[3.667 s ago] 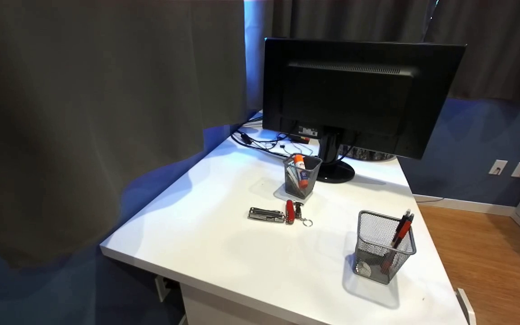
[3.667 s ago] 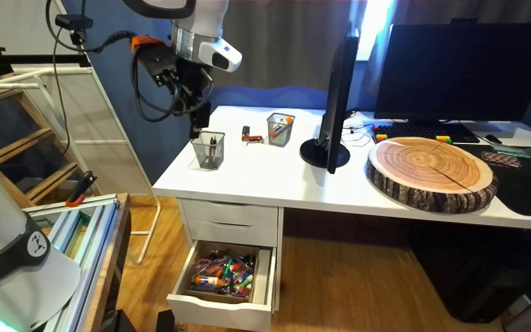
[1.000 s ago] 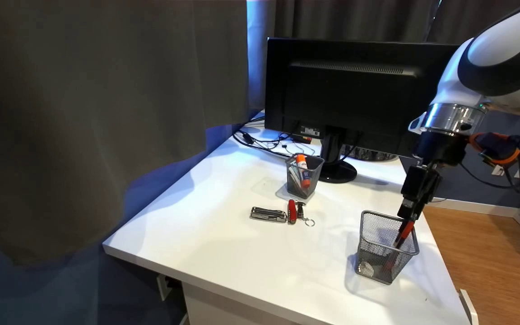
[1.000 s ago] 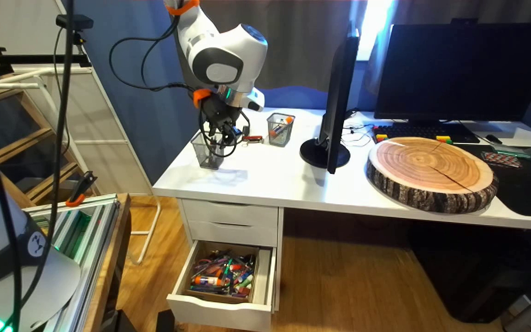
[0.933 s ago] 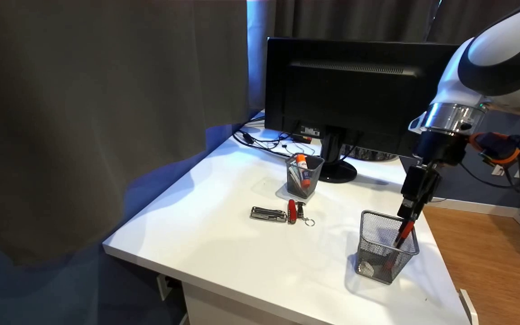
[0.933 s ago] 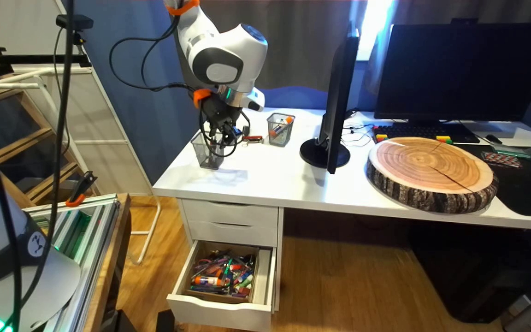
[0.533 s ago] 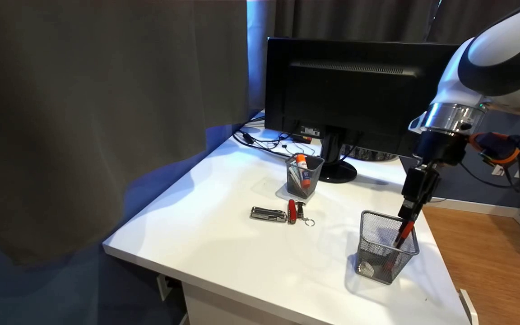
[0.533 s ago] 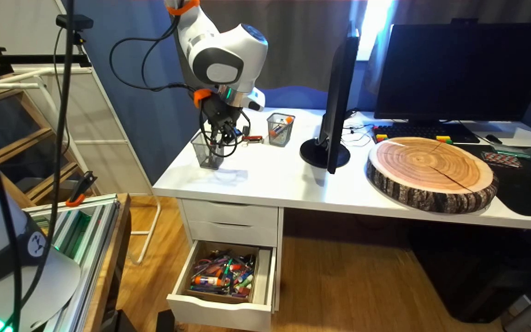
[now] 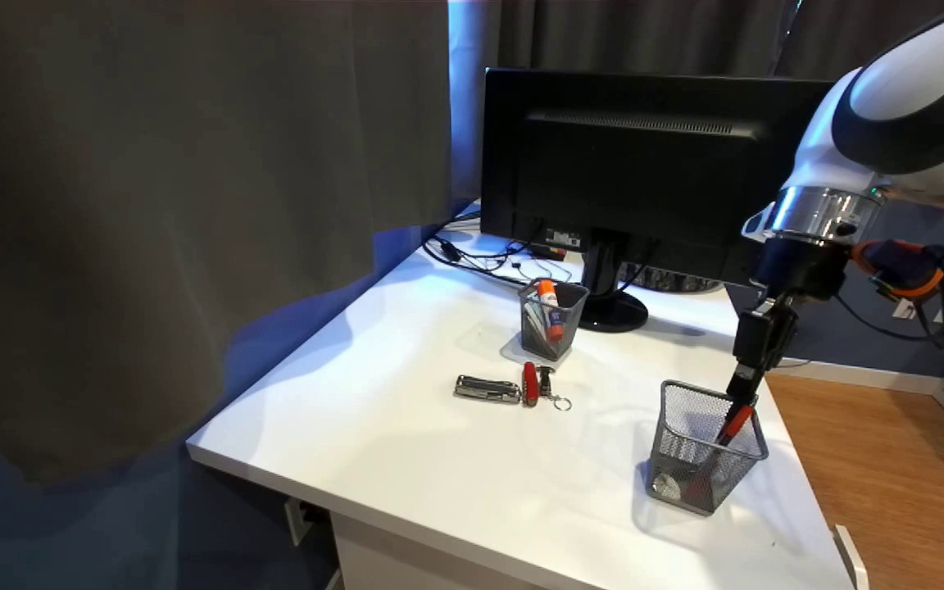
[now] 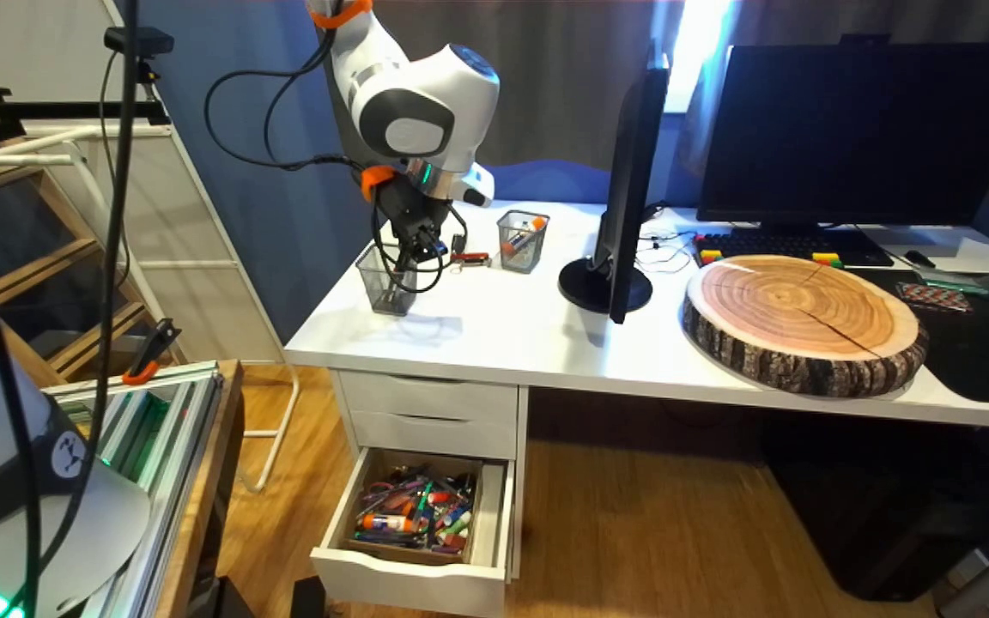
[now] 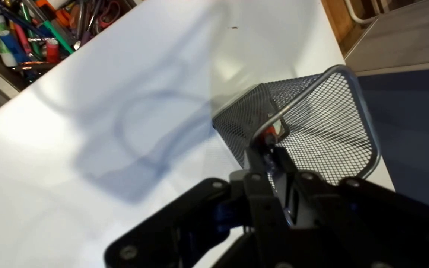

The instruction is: Remove the pens from the bin

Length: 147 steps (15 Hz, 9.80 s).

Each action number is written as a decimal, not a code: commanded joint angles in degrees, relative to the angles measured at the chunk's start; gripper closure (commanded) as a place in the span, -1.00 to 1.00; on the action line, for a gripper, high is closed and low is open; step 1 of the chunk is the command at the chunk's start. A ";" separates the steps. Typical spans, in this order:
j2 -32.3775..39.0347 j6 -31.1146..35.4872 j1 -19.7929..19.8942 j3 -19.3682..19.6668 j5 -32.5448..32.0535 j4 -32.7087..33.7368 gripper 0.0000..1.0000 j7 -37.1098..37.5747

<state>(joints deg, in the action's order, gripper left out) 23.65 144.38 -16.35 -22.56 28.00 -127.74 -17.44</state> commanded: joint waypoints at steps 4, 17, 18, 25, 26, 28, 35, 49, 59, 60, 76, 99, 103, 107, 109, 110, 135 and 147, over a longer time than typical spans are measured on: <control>-0.72 -0.17 0.97 -0.85 -1.78 -0.31 0.94 1.59; -2.23 -2.65 -0.11 -0.22 -5.99 -0.71 0.66 6.87; -2.15 -2.70 -0.13 -0.24 -6.19 -0.72 0.59 7.15; -2.40 -2.69 -0.18 -0.38 -6.22 -0.92 0.28 8.51; -2.35 -2.77 -0.14 -0.46 -6.06 -0.90 0.33 8.61; -2.12 -3.06 -0.18 -0.52 -5.97 -0.79 0.36 9.02; -2.50 -4.02 -0.28 -0.52 -5.73 -1.01 0.58 10.12; -2.08 -4.03 -0.26 -0.44 -5.69 -0.72 0.96 10.56; -2.53 -3.81 0.21 -1.09 -4.84 -0.87 0.96 9.29; -2.76 -3.84 0.30 -1.22 -4.72 -0.96 0.96 9.11; -6.50 -5.66 1.38 -1.88 -3.39 -1.74 0.96 6.78; -20.39 -13.47 2.59 1.00 9.51 -4.85 0.96 -6.39; -21.20 -12.05 2.59 2.76 15.06 -5.66 0.96 -9.16; -20.42 -9.87 2.56 4.13 21.03 -5.94 0.96 -12.07; -19.65 -8.12 2.52 4.56 24.35 -6.06 0.96 -13.31; -19.09 -7.06 2.44 4.74 25.45 -6.16 0.96 -13.40; -0.94 6.18 1.34 6.40 55.42 -2.71 0.96 -34.93; 4.55 7.96 0.20 7.74 59.42 0.83 0.96 -37.49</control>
<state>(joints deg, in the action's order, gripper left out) 26.62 150.86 -14.54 -15.92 85.29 -128.61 -53.68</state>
